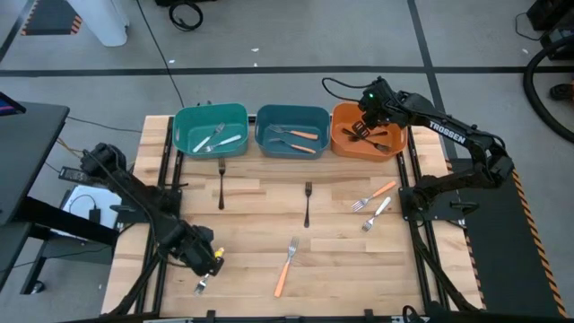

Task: Sort silverware by color (type)
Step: Put the left white fork into the light green bin

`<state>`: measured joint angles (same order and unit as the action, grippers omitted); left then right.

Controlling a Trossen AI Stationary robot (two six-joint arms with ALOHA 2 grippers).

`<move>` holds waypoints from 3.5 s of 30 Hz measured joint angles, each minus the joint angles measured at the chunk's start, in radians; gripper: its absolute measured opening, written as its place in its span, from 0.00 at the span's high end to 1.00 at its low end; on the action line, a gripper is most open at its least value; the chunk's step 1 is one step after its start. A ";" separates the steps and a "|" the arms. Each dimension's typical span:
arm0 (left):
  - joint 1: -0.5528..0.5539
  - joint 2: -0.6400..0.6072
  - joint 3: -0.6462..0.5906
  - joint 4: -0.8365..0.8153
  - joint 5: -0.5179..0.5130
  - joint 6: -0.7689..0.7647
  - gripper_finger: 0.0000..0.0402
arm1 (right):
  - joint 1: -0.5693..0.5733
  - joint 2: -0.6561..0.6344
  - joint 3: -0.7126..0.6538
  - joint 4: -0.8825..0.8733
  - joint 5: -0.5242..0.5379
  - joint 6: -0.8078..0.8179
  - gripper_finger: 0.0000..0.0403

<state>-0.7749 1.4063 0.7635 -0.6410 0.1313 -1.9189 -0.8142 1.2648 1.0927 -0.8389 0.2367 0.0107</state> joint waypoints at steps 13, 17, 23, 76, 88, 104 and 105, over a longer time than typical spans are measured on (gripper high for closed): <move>-0.014 0.158 0.001 0.179 -0.044 0.051 0.70 | 0.001 0.000 0.000 -0.008 -0.003 0.069 0.82; -0.013 0.190 0.006 0.178 -0.037 0.028 0.70 | 0.001 0.000 0.000 -0.021 -0.004 0.069 0.82; -0.013 0.249 0.016 0.132 -0.024 0.014 0.70 | 0.001 0.000 0.000 -0.028 -0.008 0.094 0.82; 0.789 0.217 0.218 0.549 -0.294 0.902 0.87 | 0.087 0.000 0.000 -0.066 -0.701 0.029 0.82; 1.010 0.217 0.219 0.803 -0.285 0.946 0.87 | 0.182 0.000 0.000 0.224 -0.644 -0.071 0.78; 1.113 0.215 0.219 0.967 -0.211 1.195 0.87 | 0.249 0.154 0.000 0.796 -0.605 0.462 0.67; 1.117 0.215 0.219 0.966 -0.206 1.203 0.87 | 0.258 0.164 0.000 0.826 -0.604 0.466 0.67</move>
<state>0.3419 1.6215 0.9829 0.3250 -0.0744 -0.7160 -0.5560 1.4289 1.0924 -0.0131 -0.3675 0.4767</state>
